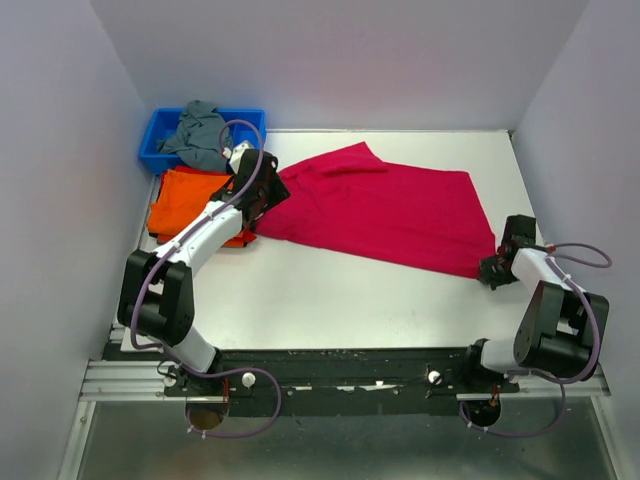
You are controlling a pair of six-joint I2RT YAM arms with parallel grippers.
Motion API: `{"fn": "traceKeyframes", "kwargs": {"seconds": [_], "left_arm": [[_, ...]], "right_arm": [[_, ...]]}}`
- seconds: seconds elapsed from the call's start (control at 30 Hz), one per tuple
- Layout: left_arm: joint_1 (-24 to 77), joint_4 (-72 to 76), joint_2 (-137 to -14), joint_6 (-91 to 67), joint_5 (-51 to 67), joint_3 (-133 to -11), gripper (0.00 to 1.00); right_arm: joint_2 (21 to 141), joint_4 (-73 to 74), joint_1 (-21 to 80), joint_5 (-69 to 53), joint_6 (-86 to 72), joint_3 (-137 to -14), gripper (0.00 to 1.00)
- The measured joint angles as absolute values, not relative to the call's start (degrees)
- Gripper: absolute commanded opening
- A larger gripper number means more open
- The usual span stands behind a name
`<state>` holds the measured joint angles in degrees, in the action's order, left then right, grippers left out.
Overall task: Fold and stack the t-shirts
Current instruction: Fold the flattened tshirt in 1/3 of the way
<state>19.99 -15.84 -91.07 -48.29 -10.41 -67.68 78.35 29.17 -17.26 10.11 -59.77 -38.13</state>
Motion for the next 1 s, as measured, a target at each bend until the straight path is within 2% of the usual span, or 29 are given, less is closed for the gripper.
{"fn": "traceKeyframes", "kwargs": {"seconds": [0.23, 0.43, 0.7, 1.0], "left_arm": [[20.0, -14.9, -90.2, -50.0, -10.5, -65.6, 0.61], [20.4, -14.0, -85.5, -54.2, -12.2, -57.9, 0.61], [21.6, -13.5, -81.3, -58.1, -13.9, -49.8, 0.61], [21.8, -13.1, -84.5, -59.5, -15.0, -49.1, 0.58]], "right_arm": [[78.3, 30.5, -23.8, 9.7, -57.4, -40.6, 0.01], [75.9, 31.0, -29.3, 9.8, -56.4, -41.3, 0.01], [72.2, 28.6, -29.7, 8.8, -54.0, -39.9, 0.04], [68.6, 24.0, -29.7, 3.8, -51.8, -36.0, 0.04]]}}
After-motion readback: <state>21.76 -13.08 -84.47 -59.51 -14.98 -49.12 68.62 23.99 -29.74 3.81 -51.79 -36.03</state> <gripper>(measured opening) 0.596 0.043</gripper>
